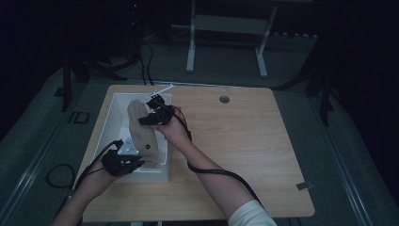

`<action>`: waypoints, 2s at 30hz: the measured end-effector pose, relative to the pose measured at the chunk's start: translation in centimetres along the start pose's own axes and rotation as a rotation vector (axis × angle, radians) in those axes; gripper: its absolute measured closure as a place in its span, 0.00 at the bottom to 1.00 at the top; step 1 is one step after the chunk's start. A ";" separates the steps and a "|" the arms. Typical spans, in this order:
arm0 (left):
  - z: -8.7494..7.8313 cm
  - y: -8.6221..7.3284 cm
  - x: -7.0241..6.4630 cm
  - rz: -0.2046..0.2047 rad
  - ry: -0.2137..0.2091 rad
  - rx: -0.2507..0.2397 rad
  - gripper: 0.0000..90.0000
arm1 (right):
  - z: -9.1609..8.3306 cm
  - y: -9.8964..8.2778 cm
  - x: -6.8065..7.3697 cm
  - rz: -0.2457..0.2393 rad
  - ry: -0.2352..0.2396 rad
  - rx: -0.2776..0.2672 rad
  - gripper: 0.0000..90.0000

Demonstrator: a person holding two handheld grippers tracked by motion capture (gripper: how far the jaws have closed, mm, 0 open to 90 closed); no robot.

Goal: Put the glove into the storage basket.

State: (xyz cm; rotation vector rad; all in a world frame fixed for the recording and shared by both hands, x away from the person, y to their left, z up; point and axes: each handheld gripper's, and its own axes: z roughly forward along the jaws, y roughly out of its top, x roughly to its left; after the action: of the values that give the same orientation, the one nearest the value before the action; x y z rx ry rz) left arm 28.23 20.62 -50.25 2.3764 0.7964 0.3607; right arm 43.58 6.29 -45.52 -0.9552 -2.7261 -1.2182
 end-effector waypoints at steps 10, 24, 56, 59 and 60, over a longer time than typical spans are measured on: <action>0.4 -0.3 0.1 -0.018 0.005 0.025 0.87 | 0.7 0.5 0.5 -0.036 -0.043 0.071 0.63; 0.0 0.1 0.0 -0.126 0.038 -0.041 0.55 | -1.2 0.2 -0.2 -0.034 -0.006 -0.020 0.39; -4.0 8.5 -3.4 -0.152 -0.051 -0.365 0.14 | -12.0 -3.4 -2.6 -0.114 0.061 -0.150 0.21; -3.8 9.3 -4.3 -0.115 -0.050 -0.383 0.14 | -13.2 -4.2 -3.3 -0.122 0.049 -0.156 0.20; -3.7 9.6 -4.6 -0.107 -0.053 -0.385 0.14 | -13.6 -4.4 -3.5 -0.127 0.046 -0.155 0.20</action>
State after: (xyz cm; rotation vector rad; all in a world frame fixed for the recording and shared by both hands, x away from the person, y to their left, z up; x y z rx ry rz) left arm 27.40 13.28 -41.67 1.9692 0.7503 0.3685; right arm 40.96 -7.02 -39.88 -0.7638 -2.7269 -1.4722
